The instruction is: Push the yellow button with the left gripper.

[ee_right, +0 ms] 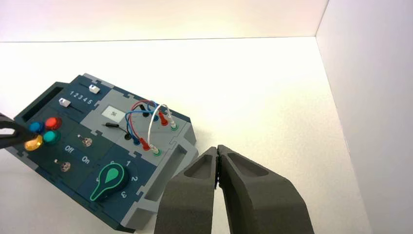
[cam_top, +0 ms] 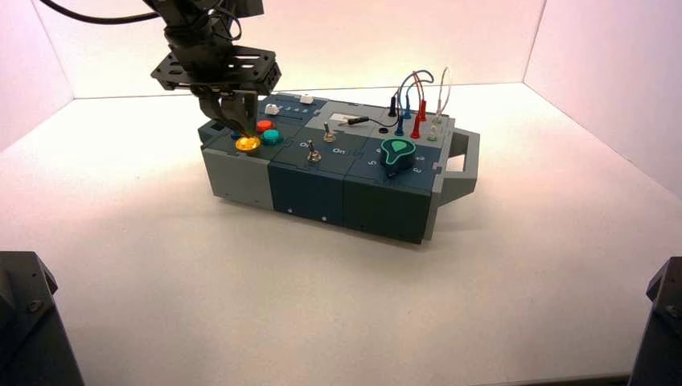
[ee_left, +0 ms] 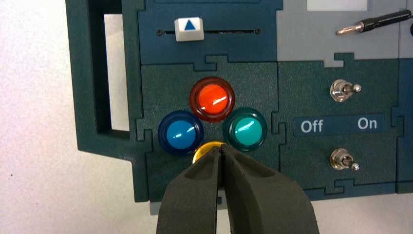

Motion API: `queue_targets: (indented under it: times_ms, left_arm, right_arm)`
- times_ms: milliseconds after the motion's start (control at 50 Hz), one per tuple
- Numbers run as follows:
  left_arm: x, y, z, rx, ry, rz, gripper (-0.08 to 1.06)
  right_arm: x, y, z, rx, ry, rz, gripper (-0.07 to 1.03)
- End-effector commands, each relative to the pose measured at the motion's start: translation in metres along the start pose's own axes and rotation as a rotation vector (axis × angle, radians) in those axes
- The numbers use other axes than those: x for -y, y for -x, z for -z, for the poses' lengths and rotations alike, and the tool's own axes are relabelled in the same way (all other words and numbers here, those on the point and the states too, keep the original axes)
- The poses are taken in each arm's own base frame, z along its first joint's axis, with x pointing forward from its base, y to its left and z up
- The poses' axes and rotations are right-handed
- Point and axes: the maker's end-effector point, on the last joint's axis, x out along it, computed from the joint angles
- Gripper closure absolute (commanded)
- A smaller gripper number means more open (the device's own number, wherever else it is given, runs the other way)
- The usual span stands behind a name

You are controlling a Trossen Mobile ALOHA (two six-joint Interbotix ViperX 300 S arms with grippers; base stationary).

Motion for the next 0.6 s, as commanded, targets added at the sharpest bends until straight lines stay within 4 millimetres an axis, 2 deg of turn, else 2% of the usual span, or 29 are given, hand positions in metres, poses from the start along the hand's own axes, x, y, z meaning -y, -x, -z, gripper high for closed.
queue_targets:
  times_ms: [20, 380, 600]
  left_arm:
    - [0.002, 0.002, -0.003, 0.007, -0.006, 0.003, 1.01]
    - [0.002, 0.008, -0.001, 0.018, -0.006, 0.004, 1.01]
    - [0.005, 0.030, -0.009, 0.062, -0.004, 0.014, 1.01]
  right_arm:
    - [-0.001, 0.003, -0.014, 0.029, -0.004, -0.002, 0.98]
    - [-0.001, 0.003, -0.014, 0.028, -0.004, -0.002, 0.98]
    - [-0.001, 0.003, -0.014, 0.028, -0.005, -0.002, 0.98]
